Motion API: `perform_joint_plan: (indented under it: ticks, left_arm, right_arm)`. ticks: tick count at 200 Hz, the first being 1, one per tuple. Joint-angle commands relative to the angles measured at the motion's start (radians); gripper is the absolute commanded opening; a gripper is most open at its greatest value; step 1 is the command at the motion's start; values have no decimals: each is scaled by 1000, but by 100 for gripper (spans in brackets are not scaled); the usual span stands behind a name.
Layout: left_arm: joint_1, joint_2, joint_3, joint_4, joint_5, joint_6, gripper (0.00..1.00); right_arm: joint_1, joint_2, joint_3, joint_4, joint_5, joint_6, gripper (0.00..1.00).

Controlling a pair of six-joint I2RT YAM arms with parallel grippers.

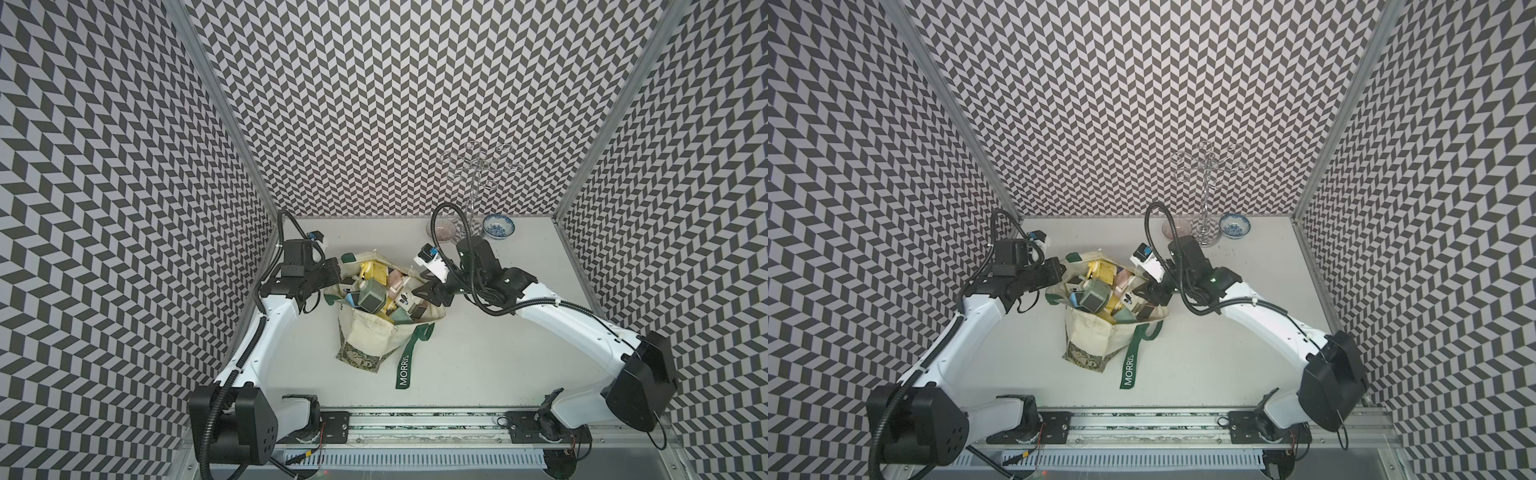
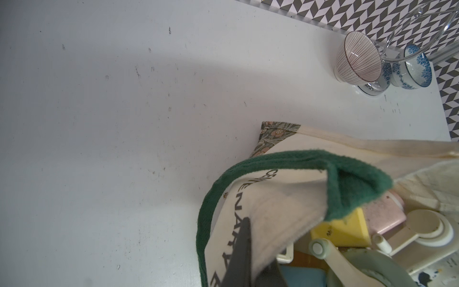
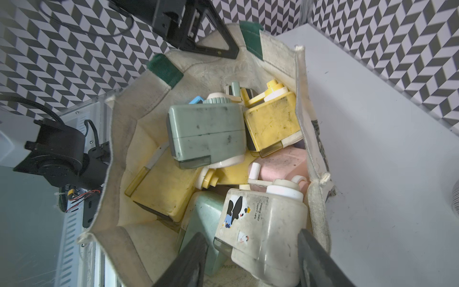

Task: Take out the pencil sharpeners from the tote bags
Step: Pick up the pencil sharpener from the canvas bag.

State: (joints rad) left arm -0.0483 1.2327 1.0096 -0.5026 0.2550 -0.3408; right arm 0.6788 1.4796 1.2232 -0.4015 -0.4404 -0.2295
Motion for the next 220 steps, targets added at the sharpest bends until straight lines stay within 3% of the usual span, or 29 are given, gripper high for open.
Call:
perform_joint_plan:
  ticks: [1, 31, 79, 138, 220]
  left_arm:
    - [-6, -51, 22, 57, 5, 6, 0]
    - [-8, -52, 22, 56, 6, 5, 0]
    - [-10, -53, 22, 56, 4, 7, 0]
    - [-18, -47, 24, 53, 3, 6, 0]
    - [-31, -44, 23, 52, -2, 9, 0]
  right_arm:
    - [4, 77, 68, -59, 13, 43, 58]
    - [4, 123, 97, -90, 20, 48, 60]
    - [-1, 124, 69, -84, 134, 85, 71]
    - [-23, 118, -28, -29, 74, 103, 76]
    - [-42, 186, 37, -95, -167, 84, 74]
